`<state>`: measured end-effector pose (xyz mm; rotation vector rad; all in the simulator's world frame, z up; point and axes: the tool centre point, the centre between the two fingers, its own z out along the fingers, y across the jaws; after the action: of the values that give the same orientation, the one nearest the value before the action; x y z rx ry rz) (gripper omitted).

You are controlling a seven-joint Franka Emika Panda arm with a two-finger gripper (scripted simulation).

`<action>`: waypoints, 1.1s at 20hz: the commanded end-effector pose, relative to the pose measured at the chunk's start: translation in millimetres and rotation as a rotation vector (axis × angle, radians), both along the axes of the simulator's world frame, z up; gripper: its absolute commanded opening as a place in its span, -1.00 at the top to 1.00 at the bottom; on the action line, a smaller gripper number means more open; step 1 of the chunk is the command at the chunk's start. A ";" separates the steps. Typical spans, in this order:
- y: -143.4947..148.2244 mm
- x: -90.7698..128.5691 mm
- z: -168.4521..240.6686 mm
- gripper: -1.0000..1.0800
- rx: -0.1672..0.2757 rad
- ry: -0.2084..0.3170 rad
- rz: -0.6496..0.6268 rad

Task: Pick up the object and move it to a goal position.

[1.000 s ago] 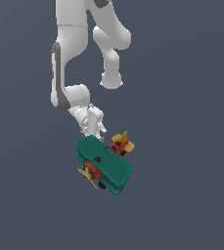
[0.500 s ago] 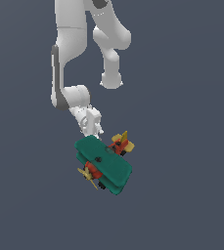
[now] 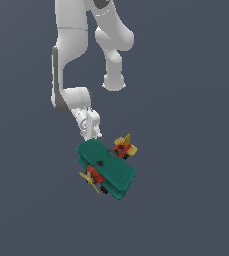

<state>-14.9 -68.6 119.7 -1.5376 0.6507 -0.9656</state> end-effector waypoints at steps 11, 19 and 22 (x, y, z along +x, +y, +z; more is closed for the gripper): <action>-21.5 7.5 14.8 -0.23 -0.005 -0.057 -0.096; -27.4 9.5 20.3 -0.23 -0.008 -0.076 -0.121; -28.0 9.7 20.7 -0.23 -0.009 -0.078 -0.123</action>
<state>-5.3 -96.4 140.2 -1.4745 0.6924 -1.1153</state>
